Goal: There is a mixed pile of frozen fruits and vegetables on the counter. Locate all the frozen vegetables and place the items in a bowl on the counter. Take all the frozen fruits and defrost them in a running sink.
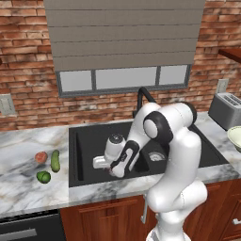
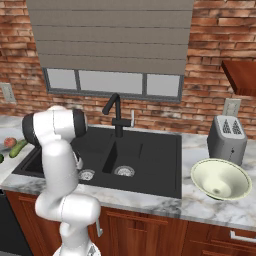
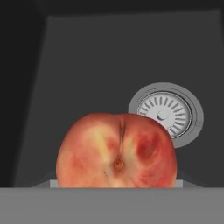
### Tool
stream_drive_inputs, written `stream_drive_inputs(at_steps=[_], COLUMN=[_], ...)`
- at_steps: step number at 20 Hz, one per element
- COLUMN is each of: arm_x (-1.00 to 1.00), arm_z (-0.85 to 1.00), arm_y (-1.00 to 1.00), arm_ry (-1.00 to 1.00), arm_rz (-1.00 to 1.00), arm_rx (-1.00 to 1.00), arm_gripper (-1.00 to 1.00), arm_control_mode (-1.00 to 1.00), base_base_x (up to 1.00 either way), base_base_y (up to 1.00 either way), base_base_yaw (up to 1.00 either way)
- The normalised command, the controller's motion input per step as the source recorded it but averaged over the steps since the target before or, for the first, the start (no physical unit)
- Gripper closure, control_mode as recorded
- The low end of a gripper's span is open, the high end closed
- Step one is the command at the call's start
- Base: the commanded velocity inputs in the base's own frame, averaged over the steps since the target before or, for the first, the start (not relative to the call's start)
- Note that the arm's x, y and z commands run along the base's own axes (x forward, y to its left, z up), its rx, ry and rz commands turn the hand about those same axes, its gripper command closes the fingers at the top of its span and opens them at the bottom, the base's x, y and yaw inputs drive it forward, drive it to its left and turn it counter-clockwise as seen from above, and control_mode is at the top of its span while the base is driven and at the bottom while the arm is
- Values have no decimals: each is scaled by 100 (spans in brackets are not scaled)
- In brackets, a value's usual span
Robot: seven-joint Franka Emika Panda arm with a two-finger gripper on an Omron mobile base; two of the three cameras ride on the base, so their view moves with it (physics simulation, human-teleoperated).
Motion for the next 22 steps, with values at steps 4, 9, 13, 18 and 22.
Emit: stream_drive_inputs(at_steps=[4, 9, 13, 18, 22], arm_x=[11, 17, 17, 19, 22], arm_z=[-21, -19, -22, -23, -25], arm_y=[0, 0, 0, 0, 0], arm_ry=[0, 0, 0, 0, 0], arm_rz=[0, 0, 0, 0, 0], arm_rx=[0, 0, 0, 0, 0], arm_gripper=[100, 100, 100, 100, 100], arm_control_mode=[-100, -100, -100, -100, -100], base_base_x=[0, 0, 0, 0, 0], base_base_y=[0, 0, 0, 0, 0], base_base_yaw=[0, 0, 0, 0, 0])
